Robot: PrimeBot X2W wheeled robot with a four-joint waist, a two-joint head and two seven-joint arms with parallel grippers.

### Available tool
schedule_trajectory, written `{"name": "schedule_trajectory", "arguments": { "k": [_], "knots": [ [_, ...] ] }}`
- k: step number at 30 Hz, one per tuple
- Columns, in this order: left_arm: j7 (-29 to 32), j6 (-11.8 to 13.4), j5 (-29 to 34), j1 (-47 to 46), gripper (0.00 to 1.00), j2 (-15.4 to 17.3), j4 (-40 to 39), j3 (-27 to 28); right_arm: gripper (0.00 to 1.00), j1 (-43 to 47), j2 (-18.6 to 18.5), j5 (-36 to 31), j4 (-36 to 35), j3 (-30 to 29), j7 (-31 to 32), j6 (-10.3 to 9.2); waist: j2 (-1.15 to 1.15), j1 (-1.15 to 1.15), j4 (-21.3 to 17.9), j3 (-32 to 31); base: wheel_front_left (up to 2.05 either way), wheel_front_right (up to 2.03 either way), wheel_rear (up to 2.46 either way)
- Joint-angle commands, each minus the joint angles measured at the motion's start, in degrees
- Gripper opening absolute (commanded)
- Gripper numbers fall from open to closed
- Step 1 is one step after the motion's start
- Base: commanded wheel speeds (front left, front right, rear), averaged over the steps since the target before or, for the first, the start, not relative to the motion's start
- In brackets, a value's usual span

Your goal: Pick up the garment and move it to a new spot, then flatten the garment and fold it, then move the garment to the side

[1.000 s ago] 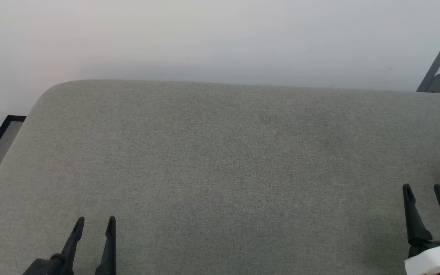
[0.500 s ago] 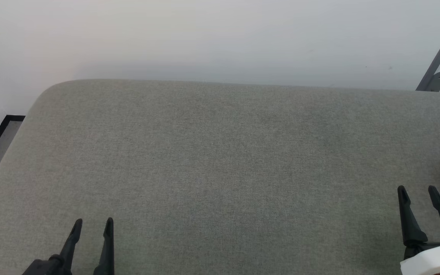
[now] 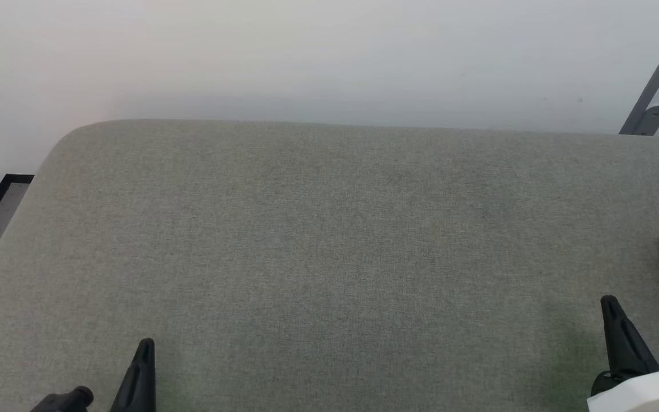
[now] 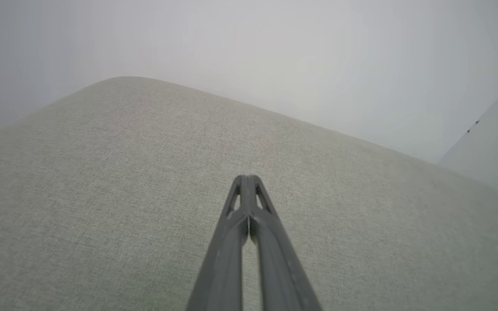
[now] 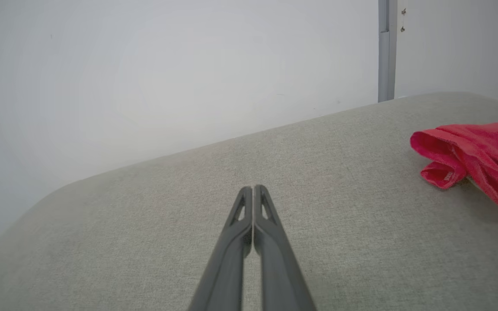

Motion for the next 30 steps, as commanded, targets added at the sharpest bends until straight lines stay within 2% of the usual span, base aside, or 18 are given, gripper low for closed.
{"name": "schedule_trajectory", "arguments": {
  "k": [1, 30],
  "knots": [
    [0.5, 0.1, -2.3, -1.7, 0.00, 0.4, -0.6, 0.4, 0.00, -1.5, -0.2, 2.0, -0.7, -0.2, 0.4, 0.00, 0.00, 0.00, 0.0, 0.0, 0.00, 0.00, 0.00],
    [6.6, 0.0, -27.3, -7.0, 0.00, -0.7, 1.7, 1.6, 0.00, -5.5, 2.8, 24.2, 1.9, -0.5, 5.1, 0.00, 0.00, 0.00, -1.2, 0.1, 0.00, 0.00, 0.00]
  ]
}}
